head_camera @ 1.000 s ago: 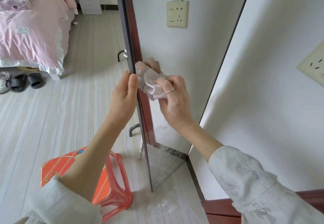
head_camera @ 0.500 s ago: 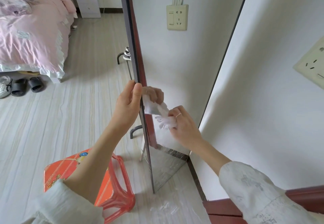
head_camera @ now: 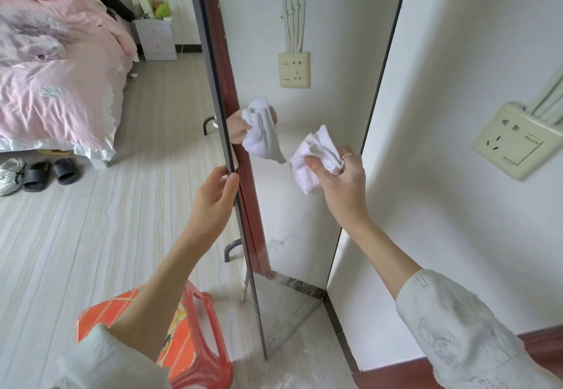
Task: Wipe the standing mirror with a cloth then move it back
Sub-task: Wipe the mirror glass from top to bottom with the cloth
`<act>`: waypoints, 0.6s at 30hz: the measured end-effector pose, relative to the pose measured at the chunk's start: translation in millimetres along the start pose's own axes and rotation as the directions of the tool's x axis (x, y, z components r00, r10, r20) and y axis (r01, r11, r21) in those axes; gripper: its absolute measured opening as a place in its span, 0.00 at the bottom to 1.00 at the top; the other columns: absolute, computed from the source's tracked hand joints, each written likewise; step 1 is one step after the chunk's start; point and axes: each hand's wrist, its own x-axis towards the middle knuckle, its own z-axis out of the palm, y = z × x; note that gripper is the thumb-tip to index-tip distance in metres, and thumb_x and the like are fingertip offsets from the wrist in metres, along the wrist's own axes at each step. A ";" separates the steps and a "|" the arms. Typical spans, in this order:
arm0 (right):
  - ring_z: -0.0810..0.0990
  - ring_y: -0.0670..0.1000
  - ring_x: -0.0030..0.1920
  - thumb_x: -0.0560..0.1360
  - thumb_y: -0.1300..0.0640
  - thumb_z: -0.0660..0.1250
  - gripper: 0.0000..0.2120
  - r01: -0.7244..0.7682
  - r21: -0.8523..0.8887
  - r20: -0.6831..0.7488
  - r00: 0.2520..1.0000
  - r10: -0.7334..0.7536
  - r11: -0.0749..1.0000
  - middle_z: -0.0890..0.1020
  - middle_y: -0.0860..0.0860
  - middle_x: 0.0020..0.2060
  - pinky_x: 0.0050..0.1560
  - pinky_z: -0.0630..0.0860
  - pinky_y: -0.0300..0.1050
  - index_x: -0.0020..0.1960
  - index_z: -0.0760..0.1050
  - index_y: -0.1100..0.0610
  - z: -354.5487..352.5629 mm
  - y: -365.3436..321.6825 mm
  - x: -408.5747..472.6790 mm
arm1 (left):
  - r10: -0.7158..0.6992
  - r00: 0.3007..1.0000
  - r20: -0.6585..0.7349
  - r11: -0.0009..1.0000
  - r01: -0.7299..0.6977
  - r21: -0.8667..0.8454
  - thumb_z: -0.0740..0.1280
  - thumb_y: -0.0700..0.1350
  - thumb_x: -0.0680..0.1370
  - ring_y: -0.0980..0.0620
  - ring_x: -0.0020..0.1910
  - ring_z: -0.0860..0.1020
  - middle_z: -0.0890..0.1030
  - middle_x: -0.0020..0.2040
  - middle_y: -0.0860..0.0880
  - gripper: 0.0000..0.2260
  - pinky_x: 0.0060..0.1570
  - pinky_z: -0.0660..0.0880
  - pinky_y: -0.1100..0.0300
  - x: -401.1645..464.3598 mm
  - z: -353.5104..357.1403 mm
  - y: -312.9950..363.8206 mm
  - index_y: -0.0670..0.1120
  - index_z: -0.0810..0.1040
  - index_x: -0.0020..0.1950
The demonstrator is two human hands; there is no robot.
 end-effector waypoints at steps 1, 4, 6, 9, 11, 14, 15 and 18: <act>0.74 0.39 0.43 0.70 0.57 0.72 0.10 0.027 0.031 -0.002 1.000 -0.027 0.999 0.74 0.46 0.41 0.45 0.69 0.30 0.40 0.72 0.47 1.9 -5.1 1.1 | 0.003 1.000 0.001 1.000 -0.003 -0.005 0.56 0.46 0.81 0.48 0.41 0.70 0.69 0.40 0.43 0.08 0.45 0.69 0.49 0.3 -0.9 1.5 0.44 0.72 0.48; 0.75 0.42 0.43 0.71 0.57 0.72 0.09 0.025 0.030 0.031 0.999 -0.026 0.999 0.76 0.50 0.45 0.46 0.70 0.32 0.49 0.75 0.54 9.6 -9.1 5.3 | 0.007 1.000 -0.006 1.000 -0.007 -0.007 0.56 0.46 0.81 0.49 0.42 0.72 0.70 0.40 0.42 0.08 0.47 0.74 0.47 0.5 -1.3 6.6 0.45 0.73 0.52; 0.75 0.47 0.46 0.71 0.57 0.72 0.13 0.036 -0.005 0.036 0.999 -0.035 0.999 0.76 0.50 0.46 0.48 0.70 0.37 0.53 0.74 0.57 15.4 -9.8 7.6 | -0.005 1.000 -0.001 1.000 0.005 -0.005 0.56 0.46 0.81 0.48 0.43 0.73 0.73 0.42 0.37 0.08 0.51 0.75 0.46 -0.1 -1.6 9.4 0.45 0.73 0.54; 0.73 0.50 0.42 0.70 0.63 0.70 0.12 0.094 -0.031 0.005 0.996 -0.094 0.995 0.74 0.51 0.44 0.43 0.69 0.36 0.44 0.69 0.51 22.8 -9.0 10.1 | -0.020 1.000 0.008 1.000 0.020 0.002 0.56 0.46 0.81 0.46 0.45 0.75 0.76 0.45 0.36 0.10 0.52 0.74 0.44 0.2 -1.3 10.4 0.44 0.72 0.56; 0.72 0.48 0.39 0.68 0.69 0.68 0.16 0.169 -0.084 -0.004 0.985 -0.170 0.982 0.70 0.46 0.42 0.40 0.67 0.28 0.40 0.66 0.49 28.3 -4.1 9.1 | -0.027 1.000 0.001 0.999 0.027 0.017 0.56 0.46 0.81 0.46 0.48 0.79 0.80 0.49 0.41 0.11 0.54 0.74 0.47 0.8 -1.1 9.7 0.44 0.72 0.58; 0.74 0.48 0.43 0.66 0.72 0.65 0.14 0.282 -0.139 0.013 0.959 -0.283 0.949 0.69 0.48 0.47 0.45 0.65 0.21 0.48 0.75 0.59 43.9 7.4 -3.2 | -0.027 1.000 0.005 0.999 0.027 0.037 0.56 0.47 0.81 0.45 0.52 0.79 0.80 0.52 0.42 0.12 0.56 0.75 0.46 1.4 -1.9 7.9 0.44 0.71 0.61; 0.74 0.52 0.46 0.66 0.73 0.65 0.15 0.331 -0.172 0.039 0.943 -0.329 0.928 0.69 0.50 0.49 0.48 0.65 0.22 0.51 0.76 0.63 50.7 13.2 -9.7 | -0.018 1.000 0.007 0.999 0.018 0.045 0.56 0.47 0.81 0.42 0.51 0.79 0.80 0.51 0.40 0.12 0.56 0.75 0.43 1.5 -2.3 7.6 0.43 0.71 0.60; 0.72 0.53 0.51 0.67 0.67 0.65 0.14 0.478 -0.229 0.250 0.871 -0.424 0.848 0.75 0.54 0.50 0.52 0.64 0.29 0.52 0.78 0.63 67.3 32.6 -37.3 | -0.005 1.000 -0.003 0.997 0.005 0.078 0.55 0.44 0.81 0.37 0.50 0.78 0.80 0.49 0.39 0.09 0.53 0.74 0.38 4.4 -2.5 7.0 0.42 0.70 0.57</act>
